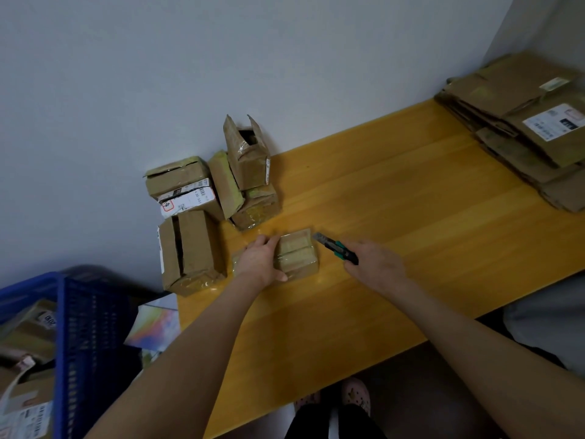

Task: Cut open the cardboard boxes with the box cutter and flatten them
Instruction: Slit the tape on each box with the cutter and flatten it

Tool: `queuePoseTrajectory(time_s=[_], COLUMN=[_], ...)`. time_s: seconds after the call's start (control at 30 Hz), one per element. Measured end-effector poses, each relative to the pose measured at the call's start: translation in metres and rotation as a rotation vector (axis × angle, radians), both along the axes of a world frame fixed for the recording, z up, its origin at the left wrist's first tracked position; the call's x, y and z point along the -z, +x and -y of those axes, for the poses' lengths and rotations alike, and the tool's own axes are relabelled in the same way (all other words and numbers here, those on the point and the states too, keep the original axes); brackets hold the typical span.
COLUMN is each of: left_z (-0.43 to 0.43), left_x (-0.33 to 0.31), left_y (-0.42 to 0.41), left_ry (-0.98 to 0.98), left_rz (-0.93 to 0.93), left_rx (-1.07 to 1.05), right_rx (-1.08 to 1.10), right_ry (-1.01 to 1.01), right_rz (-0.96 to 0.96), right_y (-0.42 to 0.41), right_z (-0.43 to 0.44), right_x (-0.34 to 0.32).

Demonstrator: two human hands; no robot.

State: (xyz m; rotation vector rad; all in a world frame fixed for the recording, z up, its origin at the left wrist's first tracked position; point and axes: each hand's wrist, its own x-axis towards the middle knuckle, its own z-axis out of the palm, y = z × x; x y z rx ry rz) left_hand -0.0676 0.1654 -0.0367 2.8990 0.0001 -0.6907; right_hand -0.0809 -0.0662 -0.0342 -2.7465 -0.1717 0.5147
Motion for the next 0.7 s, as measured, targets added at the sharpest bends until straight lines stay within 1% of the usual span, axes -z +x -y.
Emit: queuePoseTrajectory(time_s=[0.2, 0.5, 0.6, 0.7], left_z=[0.001, 0.003, 0.003, 0.003], left_x=[0.001, 0.002, 0.002, 0.002], left_y=[-0.002, -0.003, -0.002, -0.003], left_ry=[-0.01, -0.001, 0.006, 0.009], left_rz=[0.016, 0.032, 0.027, 0.02], left_rx=[-0.019, -0.03, -0.023, -0.02], right_rx=[-0.036, -0.044, -0.075, -0.062], right_ry=[-0.037, -0.021, -0.048, -0.052], right_rz=[-0.031, -0.096, -0.094, -0.085], right_y=[0.002, -0.01, -0.017, -0.02], right_z=[0.0, 0.002, 0.0, 0.0], right_x=[-0.003, -0.004, -0.005, -0.003])
